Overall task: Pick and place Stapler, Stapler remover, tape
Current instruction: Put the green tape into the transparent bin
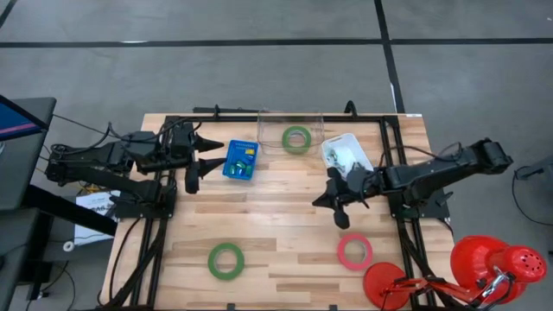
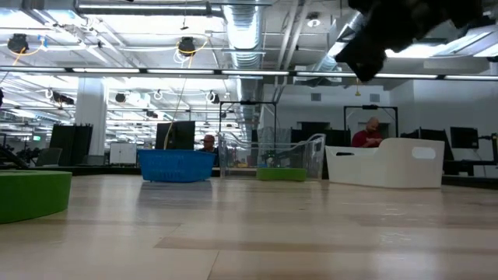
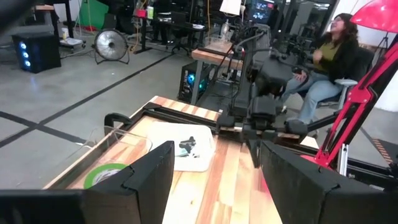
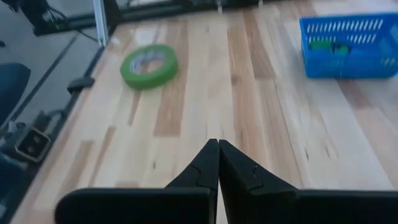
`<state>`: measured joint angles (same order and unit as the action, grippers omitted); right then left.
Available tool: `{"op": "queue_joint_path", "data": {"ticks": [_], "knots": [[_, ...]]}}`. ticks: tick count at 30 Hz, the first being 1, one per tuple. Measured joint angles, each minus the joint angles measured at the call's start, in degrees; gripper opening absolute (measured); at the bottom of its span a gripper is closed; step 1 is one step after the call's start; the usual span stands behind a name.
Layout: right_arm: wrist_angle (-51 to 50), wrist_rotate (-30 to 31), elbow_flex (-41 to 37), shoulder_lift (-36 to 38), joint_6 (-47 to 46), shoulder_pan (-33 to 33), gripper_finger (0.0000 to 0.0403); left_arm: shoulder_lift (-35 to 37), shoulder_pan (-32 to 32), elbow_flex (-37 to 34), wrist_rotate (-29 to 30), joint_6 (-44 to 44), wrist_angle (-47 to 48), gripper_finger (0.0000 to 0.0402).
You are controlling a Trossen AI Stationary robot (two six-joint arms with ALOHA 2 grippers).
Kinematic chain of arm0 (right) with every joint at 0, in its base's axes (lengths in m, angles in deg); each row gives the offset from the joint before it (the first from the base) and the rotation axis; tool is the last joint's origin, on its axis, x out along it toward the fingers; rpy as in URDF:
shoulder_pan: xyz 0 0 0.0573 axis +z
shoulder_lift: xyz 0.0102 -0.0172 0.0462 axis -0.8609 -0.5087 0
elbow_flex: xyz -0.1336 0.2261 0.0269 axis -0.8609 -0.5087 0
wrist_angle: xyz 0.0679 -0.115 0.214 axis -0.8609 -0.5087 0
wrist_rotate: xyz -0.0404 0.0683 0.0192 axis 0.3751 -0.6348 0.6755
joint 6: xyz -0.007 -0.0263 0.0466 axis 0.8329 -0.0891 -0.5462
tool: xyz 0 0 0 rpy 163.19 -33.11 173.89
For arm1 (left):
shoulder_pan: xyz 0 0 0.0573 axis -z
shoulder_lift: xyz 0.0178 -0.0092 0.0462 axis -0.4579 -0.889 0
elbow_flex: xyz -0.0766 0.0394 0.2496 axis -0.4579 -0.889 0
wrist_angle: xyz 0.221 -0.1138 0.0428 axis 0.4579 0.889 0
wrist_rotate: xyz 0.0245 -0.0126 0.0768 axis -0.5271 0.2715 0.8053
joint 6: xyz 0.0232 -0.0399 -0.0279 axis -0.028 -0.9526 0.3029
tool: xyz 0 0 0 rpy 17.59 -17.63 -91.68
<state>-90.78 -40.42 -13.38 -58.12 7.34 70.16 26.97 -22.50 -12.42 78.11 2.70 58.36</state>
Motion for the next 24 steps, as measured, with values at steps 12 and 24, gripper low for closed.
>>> {"op": "queue_joint_path", "data": {"ticks": [12, 24], "knots": [[3.49, -0.28, -8.41, 0.34, -0.22, -1.27, 0.0, 0.0, 0.0, 0.0, 0.0, -0.01, -0.56, 0.0227], [20.12, -3.36, -21.03, 2.43, -0.01, -3.92, 0.0, 0.02, 0.0, 0.04, 0.0, -0.01, -1.23, 0.0227]]}}
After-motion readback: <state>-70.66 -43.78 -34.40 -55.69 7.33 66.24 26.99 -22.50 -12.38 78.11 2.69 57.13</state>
